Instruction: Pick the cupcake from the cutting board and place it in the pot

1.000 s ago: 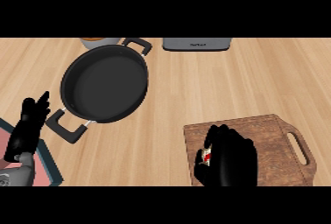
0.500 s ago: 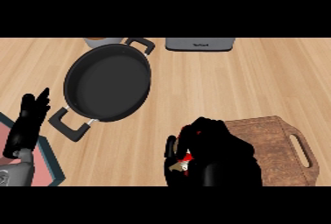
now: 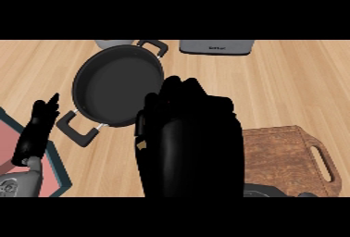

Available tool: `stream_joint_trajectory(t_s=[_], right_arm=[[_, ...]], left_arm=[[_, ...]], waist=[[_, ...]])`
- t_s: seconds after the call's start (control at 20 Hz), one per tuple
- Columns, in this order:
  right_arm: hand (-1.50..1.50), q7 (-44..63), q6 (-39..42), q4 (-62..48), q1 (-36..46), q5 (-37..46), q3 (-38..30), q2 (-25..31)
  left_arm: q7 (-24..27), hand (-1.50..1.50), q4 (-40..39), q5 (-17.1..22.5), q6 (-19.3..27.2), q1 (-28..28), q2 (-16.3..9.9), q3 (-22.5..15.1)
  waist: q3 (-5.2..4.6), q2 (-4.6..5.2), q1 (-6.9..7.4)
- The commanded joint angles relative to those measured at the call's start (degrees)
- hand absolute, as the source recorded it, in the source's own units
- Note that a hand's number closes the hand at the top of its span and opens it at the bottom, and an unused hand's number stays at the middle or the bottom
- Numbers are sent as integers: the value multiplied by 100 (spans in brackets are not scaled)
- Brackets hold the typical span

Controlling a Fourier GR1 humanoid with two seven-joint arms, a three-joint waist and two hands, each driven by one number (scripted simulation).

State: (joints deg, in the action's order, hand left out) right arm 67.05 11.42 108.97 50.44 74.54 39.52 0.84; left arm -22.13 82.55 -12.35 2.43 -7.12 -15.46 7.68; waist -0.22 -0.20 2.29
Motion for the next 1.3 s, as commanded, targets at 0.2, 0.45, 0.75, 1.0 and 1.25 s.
stream_joint_trajectory(t_s=[0.2, 0.45, 0.75, 1.0, 1.25], right_arm=[[150, 1093, -339, -1735, 1353, -1371, -824, -80], [150, 908, -596, -2908, 2183, -2225, -1208, -80], [150, 462, -1673, -4391, 2154, -2808, -996, -80], [-150, 358, -2305, -4870, 2045, -3561, -1215, -81], [-150, 39, -3187, -5257, 2292, -4166, -967, -81]], left_arm=[[-60, 0, -113, 31, -176, -278, -121, -1], [-31, 0, -151, -17, -73, -391, 50, -96], [-5, 0, -72, 7, -164, -430, -59, -62], [81, 0, -344, -34, -158, -568, -40, -75], [-7, 0, -280, -69, -115, -583, 104, -187]], waist=[[-3, 53, 152], [-3, 67, 233], [-3, 135, 415], [-1, 171, 398], [1, 154, 496]])
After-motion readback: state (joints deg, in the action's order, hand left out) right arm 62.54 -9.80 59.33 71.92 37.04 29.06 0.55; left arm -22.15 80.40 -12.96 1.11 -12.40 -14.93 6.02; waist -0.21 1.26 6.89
